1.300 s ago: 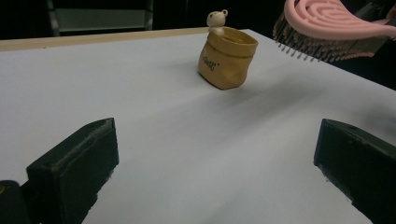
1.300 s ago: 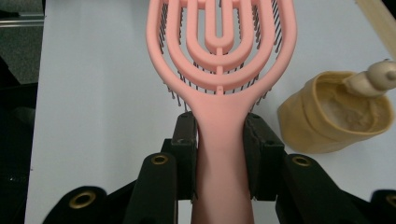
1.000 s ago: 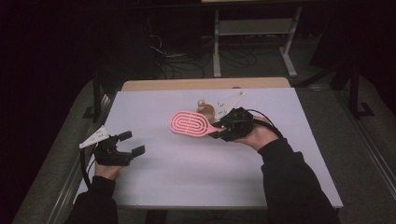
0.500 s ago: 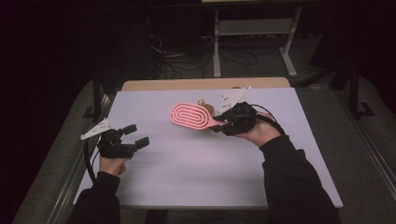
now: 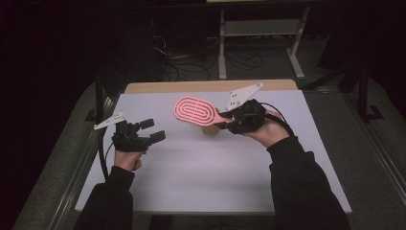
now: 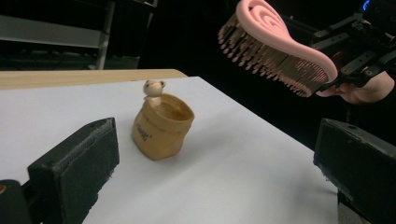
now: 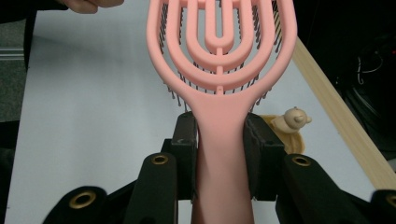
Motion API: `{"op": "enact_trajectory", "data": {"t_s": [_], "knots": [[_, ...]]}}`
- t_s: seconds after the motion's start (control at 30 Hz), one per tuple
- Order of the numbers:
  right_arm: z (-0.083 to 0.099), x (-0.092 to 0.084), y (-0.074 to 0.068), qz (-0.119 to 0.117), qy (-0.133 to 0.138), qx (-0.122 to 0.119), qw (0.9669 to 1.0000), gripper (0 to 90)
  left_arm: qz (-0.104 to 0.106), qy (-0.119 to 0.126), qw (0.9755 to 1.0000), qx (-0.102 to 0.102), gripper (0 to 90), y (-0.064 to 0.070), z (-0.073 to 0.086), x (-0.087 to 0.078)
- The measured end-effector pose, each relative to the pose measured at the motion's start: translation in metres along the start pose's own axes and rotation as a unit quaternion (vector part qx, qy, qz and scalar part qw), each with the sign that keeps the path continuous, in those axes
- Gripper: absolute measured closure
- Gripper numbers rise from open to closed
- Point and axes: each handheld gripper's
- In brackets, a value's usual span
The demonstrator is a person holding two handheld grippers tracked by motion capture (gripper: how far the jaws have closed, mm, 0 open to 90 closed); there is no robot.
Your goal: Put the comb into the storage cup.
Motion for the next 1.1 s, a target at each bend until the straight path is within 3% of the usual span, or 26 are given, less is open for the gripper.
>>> {"op": "enact_trajectory", "data": {"t_s": [0.27,0.43,0.63,0.93,1.1], "knots": [[-0.005,-0.005,0.001,0.014,0.004,-0.008,0.9999,67.5,0.014,-0.009,0.9999,-0.002,0.0,0.006,-0.013,0.023],[-0.006,-0.007,0.002,0.023,0.011,-0.009,0.9996,67.5,0.029,0.0,0.9995,-0.011,0.0,0.009,-0.02,0.037],[-0.006,-0.007,0.002,0.027,0.014,-0.01,0.9995,67.5,0.062,0.015,0.9971,-0.041,0.1,0.011,-0.028,0.048],[-0.006,-0.009,0.002,0.034,0.019,-0.012,0.9991,67.5,0.07,0.019,0.9968,-0.031,3.9,0.017,-0.036,0.057],[-0.006,-0.01,0.002,0.034,0.024,-0.01,0.9991,67.5,0.076,0.019,0.9962,-0.036,4.5,0.02,-0.041,0.065]]}}
Point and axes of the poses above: each handheld gripper's, and its own axes: x roughly forward along the jaws, z roughly out of its underside, y roughly to its right, and after that the axes turned 2 degrees about z, right-handed
